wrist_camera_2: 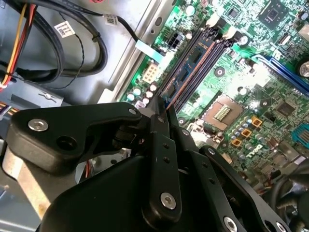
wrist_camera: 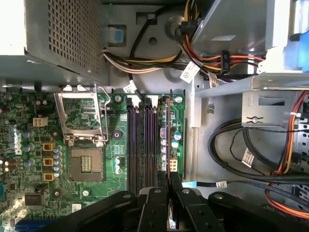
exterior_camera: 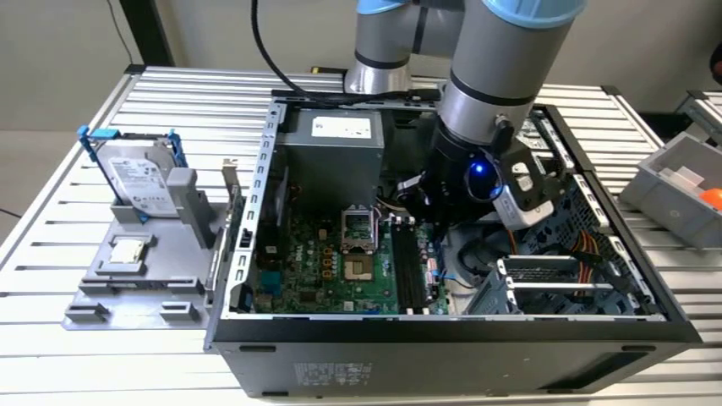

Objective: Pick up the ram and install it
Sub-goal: 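Insert the ram into the slot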

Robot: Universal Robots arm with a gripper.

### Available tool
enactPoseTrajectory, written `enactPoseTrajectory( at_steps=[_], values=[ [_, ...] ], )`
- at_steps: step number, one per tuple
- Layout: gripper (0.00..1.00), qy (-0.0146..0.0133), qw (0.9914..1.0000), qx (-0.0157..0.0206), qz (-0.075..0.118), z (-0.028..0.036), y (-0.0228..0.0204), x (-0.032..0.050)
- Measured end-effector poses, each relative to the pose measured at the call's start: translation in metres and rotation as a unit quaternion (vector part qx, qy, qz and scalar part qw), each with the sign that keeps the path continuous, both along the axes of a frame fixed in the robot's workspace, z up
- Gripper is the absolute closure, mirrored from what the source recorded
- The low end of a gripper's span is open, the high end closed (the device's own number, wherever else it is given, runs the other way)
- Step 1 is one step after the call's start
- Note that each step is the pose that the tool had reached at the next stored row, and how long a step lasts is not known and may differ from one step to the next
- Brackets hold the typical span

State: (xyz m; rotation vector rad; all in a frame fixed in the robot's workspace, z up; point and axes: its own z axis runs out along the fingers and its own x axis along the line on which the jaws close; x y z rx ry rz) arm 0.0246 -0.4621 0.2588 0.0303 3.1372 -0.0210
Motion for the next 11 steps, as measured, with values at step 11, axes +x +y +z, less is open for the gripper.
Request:
enactPoseTrajectory(
  at_steps=[11],
  values=[
    [1.0,0.0,1.0,-0.001,0.0,-0.0115,-0.0015,0.0]
  ],
)
